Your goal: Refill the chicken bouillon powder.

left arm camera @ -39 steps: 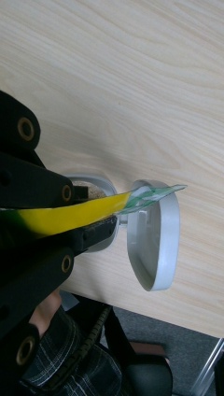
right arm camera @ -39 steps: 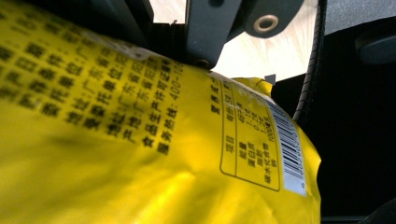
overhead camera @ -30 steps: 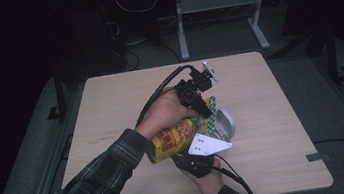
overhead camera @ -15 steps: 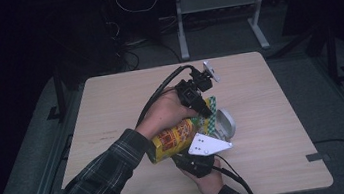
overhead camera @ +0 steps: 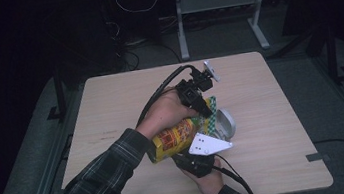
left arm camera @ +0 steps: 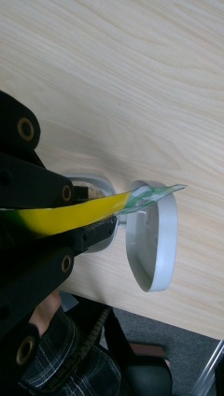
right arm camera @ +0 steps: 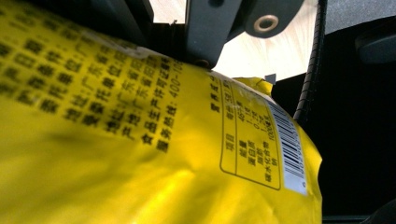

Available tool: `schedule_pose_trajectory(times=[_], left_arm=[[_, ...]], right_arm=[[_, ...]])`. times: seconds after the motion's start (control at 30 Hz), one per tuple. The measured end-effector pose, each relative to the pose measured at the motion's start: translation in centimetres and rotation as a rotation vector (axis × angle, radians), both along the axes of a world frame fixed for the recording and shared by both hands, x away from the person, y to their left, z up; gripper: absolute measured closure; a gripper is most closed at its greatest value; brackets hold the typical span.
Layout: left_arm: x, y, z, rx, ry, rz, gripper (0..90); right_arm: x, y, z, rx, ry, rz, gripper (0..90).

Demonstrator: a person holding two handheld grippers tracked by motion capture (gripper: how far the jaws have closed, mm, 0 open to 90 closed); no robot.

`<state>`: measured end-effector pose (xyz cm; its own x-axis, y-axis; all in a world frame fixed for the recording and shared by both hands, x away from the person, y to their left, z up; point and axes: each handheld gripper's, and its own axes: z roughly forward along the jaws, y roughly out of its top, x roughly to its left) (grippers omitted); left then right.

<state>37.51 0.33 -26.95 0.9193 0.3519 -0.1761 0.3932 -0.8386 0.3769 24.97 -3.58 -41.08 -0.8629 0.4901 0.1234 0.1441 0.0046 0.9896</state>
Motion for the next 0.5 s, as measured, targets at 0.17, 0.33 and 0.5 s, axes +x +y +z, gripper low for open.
schedule_pose_trajectory(times=[0.17,0.33,0.5], left_arm=[[-0.02,-0.04,-0.01,0.001,0.002,0.004,89.3],[-0.02,-0.04,-0.01,0.002,0.001,0.004,89.3],[-0.05,-0.03,-0.03,0.0,-0.001,0.004,89.3]], right_arm=[[0.01,-0.02,0.0,0.001,0.001,0.0,90.0],[0.01,-0.02,-0.01,0.001,0.001,0.0,90.0],[-0.01,-0.01,0.0,0.0,0.0,0.001,90.0]])
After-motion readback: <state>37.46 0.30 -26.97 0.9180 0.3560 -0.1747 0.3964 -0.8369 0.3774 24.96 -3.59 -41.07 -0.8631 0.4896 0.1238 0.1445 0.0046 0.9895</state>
